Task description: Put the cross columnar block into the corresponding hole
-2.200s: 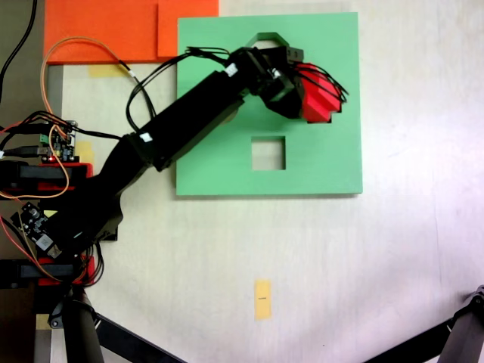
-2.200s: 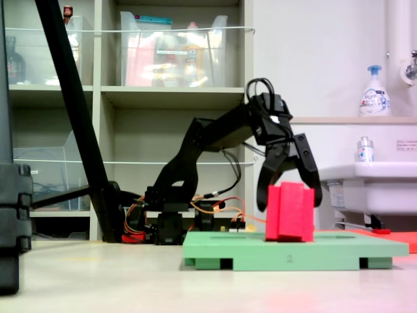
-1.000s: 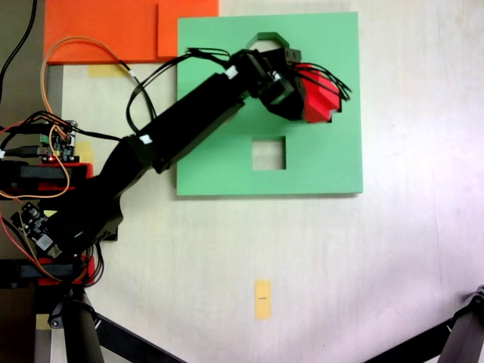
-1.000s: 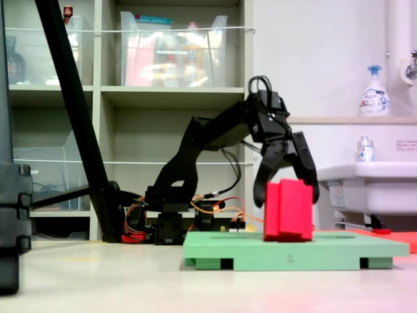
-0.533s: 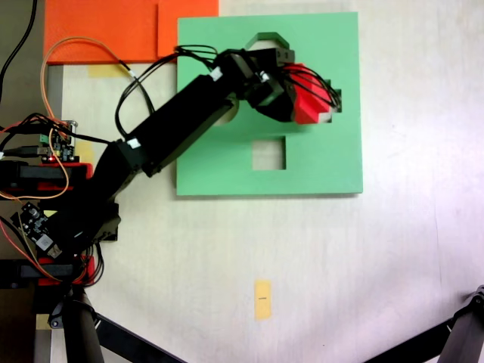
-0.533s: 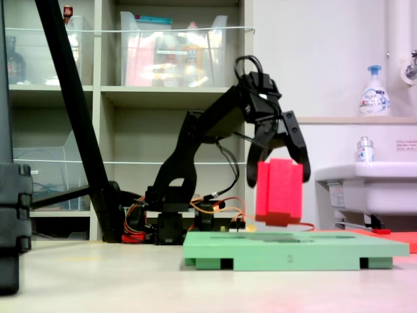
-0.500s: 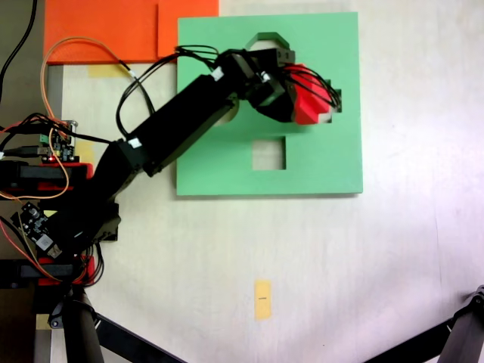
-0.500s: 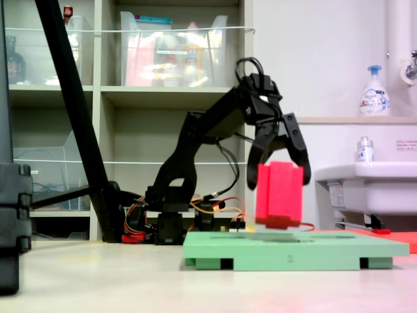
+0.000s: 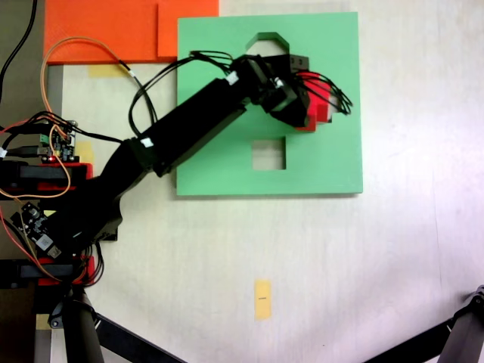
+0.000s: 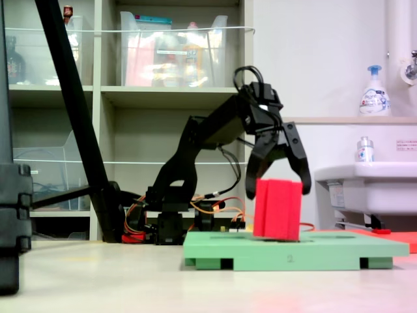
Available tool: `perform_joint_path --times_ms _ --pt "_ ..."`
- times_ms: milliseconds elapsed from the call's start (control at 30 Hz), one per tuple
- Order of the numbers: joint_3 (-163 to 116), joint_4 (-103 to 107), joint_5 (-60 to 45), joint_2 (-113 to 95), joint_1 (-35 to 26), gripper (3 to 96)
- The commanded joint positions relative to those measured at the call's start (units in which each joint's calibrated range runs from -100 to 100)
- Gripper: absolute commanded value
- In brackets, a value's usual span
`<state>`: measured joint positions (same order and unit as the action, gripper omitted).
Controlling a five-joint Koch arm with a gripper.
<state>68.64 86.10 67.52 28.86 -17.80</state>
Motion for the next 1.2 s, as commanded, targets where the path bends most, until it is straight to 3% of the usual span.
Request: perform_joint_path --times_ms 33,1200 --pt "0.7 -3.5 -0.6 1.9 0.0 39.7" --pt "8.8 -13.6 -7.4 -0.1 -1.4 43.6"
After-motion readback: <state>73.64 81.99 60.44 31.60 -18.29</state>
